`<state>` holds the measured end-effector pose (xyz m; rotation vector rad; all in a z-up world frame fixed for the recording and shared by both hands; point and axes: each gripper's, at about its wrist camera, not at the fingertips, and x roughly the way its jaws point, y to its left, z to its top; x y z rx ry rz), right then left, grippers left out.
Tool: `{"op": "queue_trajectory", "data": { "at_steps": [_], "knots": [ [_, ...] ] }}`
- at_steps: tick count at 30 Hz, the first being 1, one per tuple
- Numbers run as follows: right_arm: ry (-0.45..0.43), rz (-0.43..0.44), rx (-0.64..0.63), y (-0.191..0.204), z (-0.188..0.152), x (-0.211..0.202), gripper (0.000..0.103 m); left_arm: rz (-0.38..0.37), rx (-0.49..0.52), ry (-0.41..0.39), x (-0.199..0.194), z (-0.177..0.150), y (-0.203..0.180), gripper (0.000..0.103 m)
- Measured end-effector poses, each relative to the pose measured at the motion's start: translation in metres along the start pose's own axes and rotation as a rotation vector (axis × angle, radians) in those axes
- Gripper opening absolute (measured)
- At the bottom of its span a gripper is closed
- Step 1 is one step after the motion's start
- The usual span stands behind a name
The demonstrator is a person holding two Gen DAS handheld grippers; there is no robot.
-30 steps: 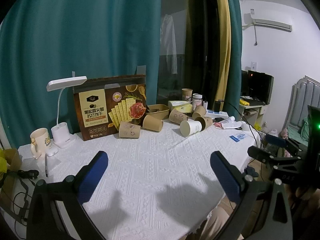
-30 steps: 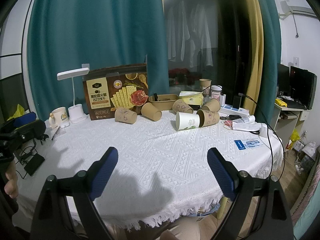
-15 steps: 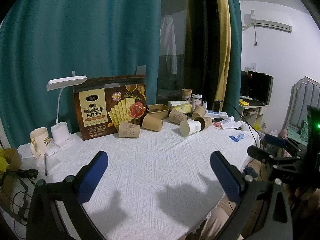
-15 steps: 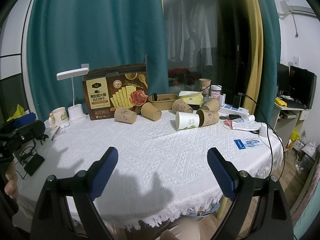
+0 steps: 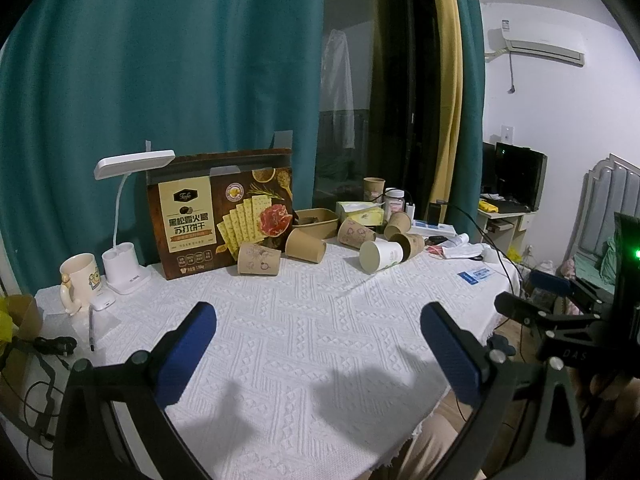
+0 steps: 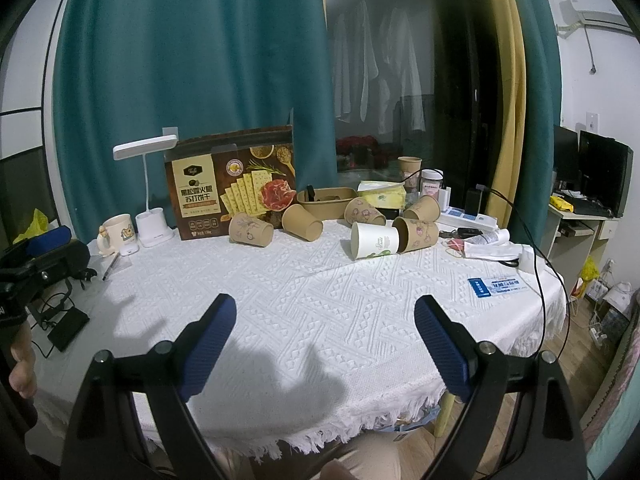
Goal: Flip cup upright
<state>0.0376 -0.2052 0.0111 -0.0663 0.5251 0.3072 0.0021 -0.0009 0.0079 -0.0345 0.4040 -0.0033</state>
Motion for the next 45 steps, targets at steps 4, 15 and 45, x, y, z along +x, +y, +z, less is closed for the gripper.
{"op": "queue_trajectory", "data": {
  "at_steps": [4, 15, 45],
  "knots": [
    [0.000, -0.001, 0.000, 0.000, 0.000, 0.000, 0.089, -0.001, -0.001, 0.000, 0.000, 0.000, 0.000, 0.102],
    [-0.001, 0.001, 0.000, 0.001, 0.000, 0.000, 0.089, -0.001, -0.002, -0.001, 0.000, 0.000, 0.000, 0.102],
    [0.079, -0.037, 0.048, -0.030, 0.007, 0.057, 0.089, -0.064, 0.025, 0.115, 0.070, 0.004, -0.002, 0.103]
  ]
}}
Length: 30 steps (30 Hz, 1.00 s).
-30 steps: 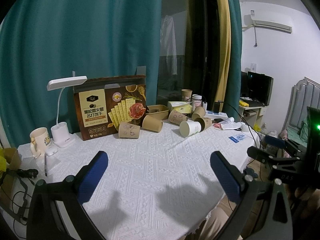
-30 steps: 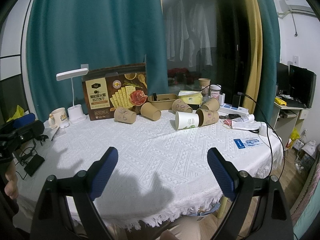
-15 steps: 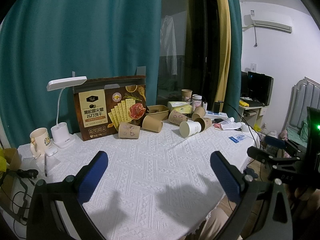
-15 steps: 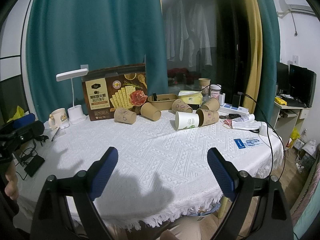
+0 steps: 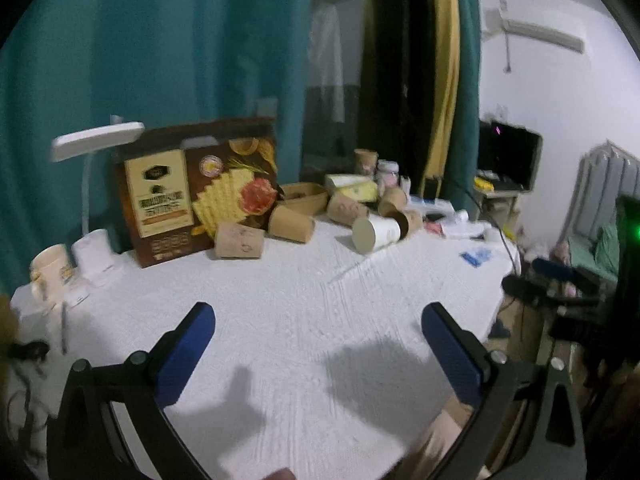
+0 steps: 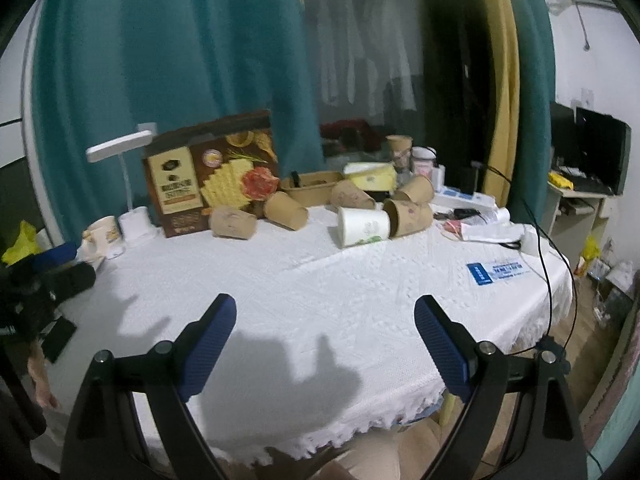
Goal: Flip cup upright
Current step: 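Reach the left gripper toward the upright tan paper cup near the tray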
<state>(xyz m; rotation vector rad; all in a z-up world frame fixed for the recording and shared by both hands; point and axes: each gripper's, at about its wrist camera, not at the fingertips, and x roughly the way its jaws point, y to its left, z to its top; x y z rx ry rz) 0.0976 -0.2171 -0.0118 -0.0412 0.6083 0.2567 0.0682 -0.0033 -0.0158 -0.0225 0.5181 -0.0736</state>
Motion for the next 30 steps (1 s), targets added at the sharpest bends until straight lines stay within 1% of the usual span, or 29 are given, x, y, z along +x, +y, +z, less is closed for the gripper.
{"op": "queue_trajectory", "data": {
  "at_steps": [2, 4, 5, 6, 8, 10, 14, 16, 18, 21, 23, 26, 30],
  "knots": [
    [0.021, -0.022, 0.000, -0.015, 0.003, 0.022, 0.089, -0.047, 0.005, 0.057, 0.030, 0.005, 0.001, 0.103],
    [0.038, -0.034, 0.019, -0.027, 0.006, 0.040, 0.089, -0.086, -0.034, 0.126, 0.060, 0.011, 0.006, 0.103],
    [0.050, -0.036, 0.030, -0.035, 0.008, 0.050, 0.089, -0.091, -0.066, 0.164, 0.078, 0.015, 0.010, 0.103],
    [0.070, -0.045, 0.042, -0.042, 0.010, 0.061, 0.089, -0.086, -0.086, 0.181, 0.091, 0.018, 0.012, 0.103],
    [0.090, -0.055, 0.057, -0.053, 0.015, 0.080, 0.089, -0.059, -0.121, 0.196, 0.121, 0.029, 0.017, 0.103],
    [0.104, -0.065, 0.065, -0.066, 0.022, 0.105, 0.089, -0.047, -0.158, 0.209, 0.150, 0.041, 0.023, 0.103],
    [0.134, -0.083, 0.102, -0.094, 0.043, 0.153, 0.089, -0.060, -0.240, 0.257, 0.203, 0.061, 0.037, 0.103],
    [0.146, -0.081, 0.129, -0.108, 0.057, 0.177, 0.089, -0.077, -0.289, 0.265, 0.229, 0.072, 0.044, 0.103],
    [0.145, -0.077, 0.148, -0.119, 0.071, 0.196, 0.089, -0.072, -0.350, 0.273, 0.255, 0.084, 0.051, 0.103],
    [0.132, -0.069, 0.162, -0.128, 0.086, 0.212, 0.089, -0.047, -0.404, 0.267, 0.289, 0.102, 0.058, 0.103],
    [0.120, -0.061, 0.161, -0.130, 0.095, 0.220, 0.089, -0.036, -0.434, 0.290, 0.318, 0.113, 0.063, 0.103],
    [0.115, -0.045, 0.154, -0.131, 0.102, 0.231, 0.089, -0.018, -0.467, 0.316, 0.354, 0.119, 0.069, 0.103],
    [0.115, -0.014, 0.145, -0.133, 0.104, 0.243, 0.089, 0.016, -0.516, 0.375, 0.397, 0.120, 0.074, 0.103]
  ]
}}
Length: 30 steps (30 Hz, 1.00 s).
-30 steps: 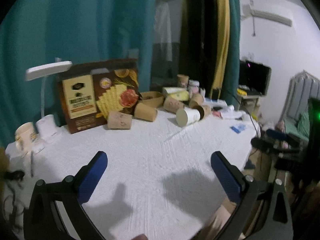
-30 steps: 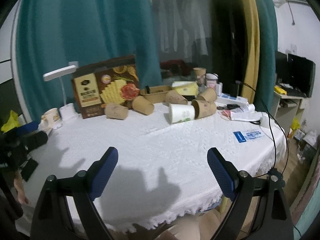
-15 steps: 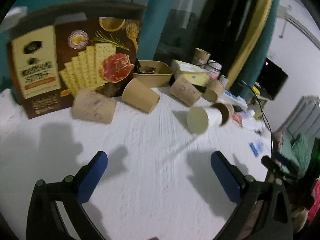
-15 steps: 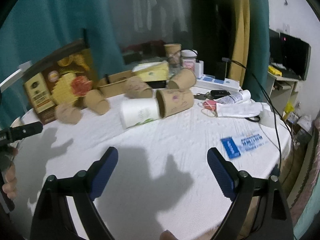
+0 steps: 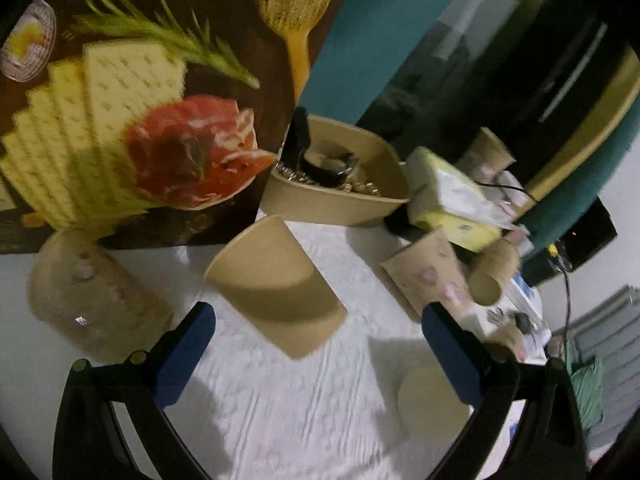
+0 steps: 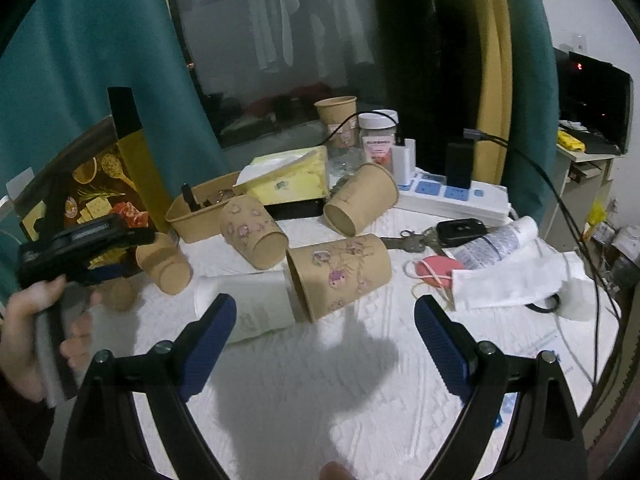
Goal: Flip cup upright
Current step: 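Reach the left gripper toward the upright tan paper cup near the tray, then close the left gripper on the tan paper cup and lift it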
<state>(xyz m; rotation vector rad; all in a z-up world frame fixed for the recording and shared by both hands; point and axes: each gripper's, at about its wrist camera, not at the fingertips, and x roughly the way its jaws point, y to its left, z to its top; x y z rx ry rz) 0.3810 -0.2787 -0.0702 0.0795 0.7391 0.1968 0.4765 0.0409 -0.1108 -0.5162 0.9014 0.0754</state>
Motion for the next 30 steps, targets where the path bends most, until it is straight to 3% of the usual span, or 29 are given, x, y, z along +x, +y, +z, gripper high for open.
{"op": "queue_trajectory", "data": {
  "at_steps": [7, 10, 12, 17, 25, 30],
  "knots": [
    [-0.003, 0.038, 0.020, -0.006, -0.006, 0.003, 0.089, 0.153, 0.017, 0.003, 0.039, 0.005, -0.006, 0.102],
    [-0.016, 0.043, 0.027, -0.009, -0.009, -0.004, 0.089, 0.178, 0.071, -0.017, 0.043, 0.005, -0.014, 0.088],
    [-0.020, 0.042, 0.029, -0.009, -0.011, -0.009, 0.089, 0.180, 0.092, -0.004, 0.046, 0.005, -0.017, 0.072],
    [-0.026, 0.042, 0.039, -0.009, -0.015, -0.023, 0.089, 0.156, 0.111, 0.031, 0.043, 0.000, -0.023, 0.066],
    [-0.078, 0.032, 0.041, 0.006, -0.025, -0.079, 0.089, 0.068, 0.210, -0.045, -0.042, -0.027, -0.045, 0.066],
    [-0.097, 0.043, 0.036, 0.023, -0.046, -0.117, 0.089, -0.004, 0.284, -0.049, -0.110, -0.077, -0.044, 0.066]
  ]
}}
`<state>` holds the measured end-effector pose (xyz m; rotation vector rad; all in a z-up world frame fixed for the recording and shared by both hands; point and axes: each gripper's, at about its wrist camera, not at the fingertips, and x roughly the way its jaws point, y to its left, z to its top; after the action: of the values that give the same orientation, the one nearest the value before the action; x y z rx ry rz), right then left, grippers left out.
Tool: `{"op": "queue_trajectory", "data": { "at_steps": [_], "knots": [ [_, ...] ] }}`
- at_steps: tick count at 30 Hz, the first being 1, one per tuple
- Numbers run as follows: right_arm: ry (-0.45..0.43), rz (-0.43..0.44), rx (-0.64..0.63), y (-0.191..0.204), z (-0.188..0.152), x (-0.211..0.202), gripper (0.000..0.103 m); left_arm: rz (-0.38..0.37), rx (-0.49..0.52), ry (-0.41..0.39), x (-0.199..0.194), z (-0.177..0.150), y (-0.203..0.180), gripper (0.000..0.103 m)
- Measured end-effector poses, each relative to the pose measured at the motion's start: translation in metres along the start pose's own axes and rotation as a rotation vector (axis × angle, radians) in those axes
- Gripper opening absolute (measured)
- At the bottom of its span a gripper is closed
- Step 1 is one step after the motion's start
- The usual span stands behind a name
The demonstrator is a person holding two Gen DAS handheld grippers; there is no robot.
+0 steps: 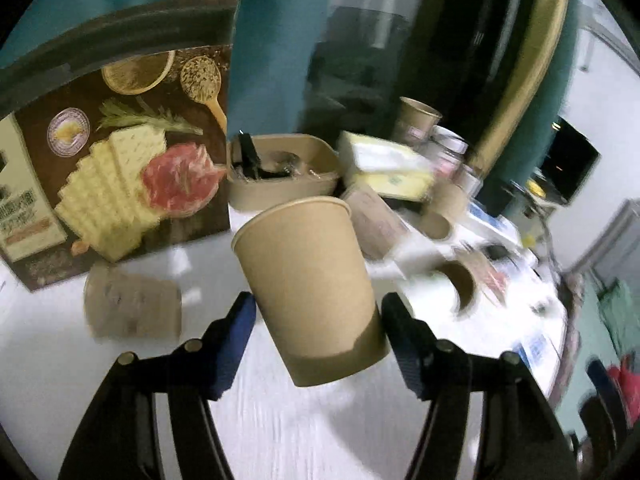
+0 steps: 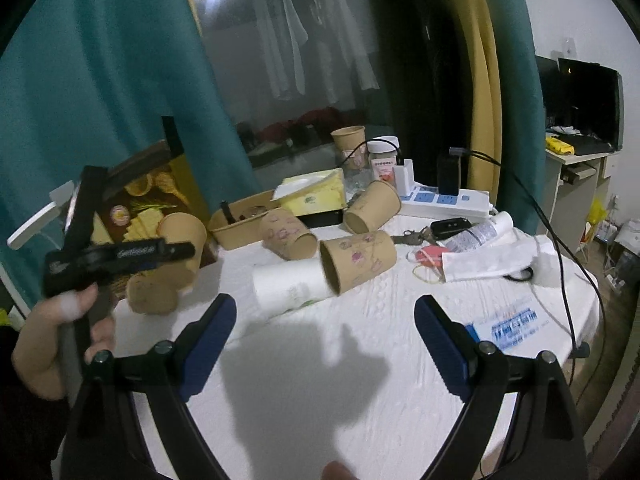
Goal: Flip cup upright
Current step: 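Close the left gripper on the tan paper cup and lift it, then carry the cup toward the right gripper while the right gripper approaches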
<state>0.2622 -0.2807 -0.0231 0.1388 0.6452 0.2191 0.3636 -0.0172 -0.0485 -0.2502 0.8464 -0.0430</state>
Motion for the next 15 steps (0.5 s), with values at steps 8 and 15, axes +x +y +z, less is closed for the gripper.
{"op": "queue_trajectory", "data": {
  "at_steps": [8, 15],
  "knots": [
    [0.029, 0.020, -0.016, 0.032, -0.047, -0.048, 0.089, -0.116, -0.016, 0.073, -0.062, -0.093, 0.005, 0.066],
    [0.109, 0.035, -0.010, 0.051, -0.093, -0.063, 0.089, -0.152, -0.089, 0.189, -0.082, -0.169, 0.018, 0.066]
  ]
}}
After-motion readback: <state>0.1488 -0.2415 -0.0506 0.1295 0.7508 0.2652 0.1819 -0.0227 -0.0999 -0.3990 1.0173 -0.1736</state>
